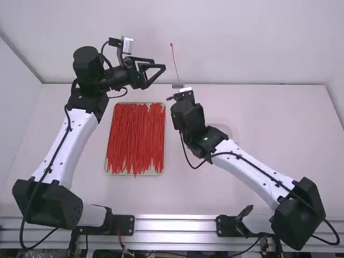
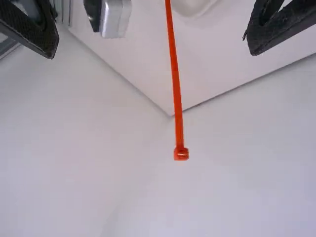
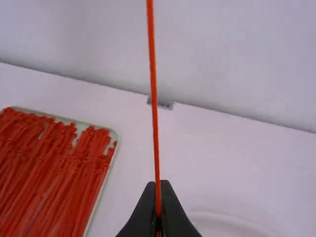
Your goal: Fasten the cable tie
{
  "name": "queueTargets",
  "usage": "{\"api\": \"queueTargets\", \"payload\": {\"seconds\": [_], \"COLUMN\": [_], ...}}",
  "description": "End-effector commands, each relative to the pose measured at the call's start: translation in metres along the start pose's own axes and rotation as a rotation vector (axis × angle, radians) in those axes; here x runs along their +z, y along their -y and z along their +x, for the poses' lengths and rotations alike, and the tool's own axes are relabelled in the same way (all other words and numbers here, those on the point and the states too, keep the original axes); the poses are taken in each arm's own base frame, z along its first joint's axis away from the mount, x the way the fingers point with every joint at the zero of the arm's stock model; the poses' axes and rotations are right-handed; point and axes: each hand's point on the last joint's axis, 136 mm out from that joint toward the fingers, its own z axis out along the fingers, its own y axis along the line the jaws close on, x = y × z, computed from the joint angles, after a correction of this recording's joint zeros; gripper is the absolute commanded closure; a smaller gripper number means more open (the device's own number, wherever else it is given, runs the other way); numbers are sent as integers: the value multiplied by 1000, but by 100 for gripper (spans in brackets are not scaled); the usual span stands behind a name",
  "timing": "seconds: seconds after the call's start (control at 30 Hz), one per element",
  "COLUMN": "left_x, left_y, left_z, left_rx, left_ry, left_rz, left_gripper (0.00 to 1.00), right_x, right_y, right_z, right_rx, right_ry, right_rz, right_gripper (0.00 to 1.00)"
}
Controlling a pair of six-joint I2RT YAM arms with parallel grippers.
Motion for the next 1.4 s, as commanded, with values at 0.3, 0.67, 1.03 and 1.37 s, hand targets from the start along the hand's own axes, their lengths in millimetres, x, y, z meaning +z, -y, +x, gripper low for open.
{"api": "queueTargets", "payload": {"seconds": [0.3, 0.67, 1.03, 1.37], "left_x": [14, 15, 26, 28], "left_y": [22, 26, 53, 53], "left_z": [-4, -6, -13, -16], "left_rx": [50, 34, 89, 54], "left_ry": [11, 16, 55, 68], "left_rz": [29, 42, 118, 109], "left_gripper": [1, 1, 1, 47], "right_x": [-36, -51, -56, -58], "right_y": [27, 41, 29, 28], "right_z": [-24, -25, -20, -17], "right_rx": [-3, -6, -57, -74], "right_ry": [125, 153, 141, 133], "right_rz": [343, 471, 445, 445], "right_gripper": [100, 100, 100, 100]}}
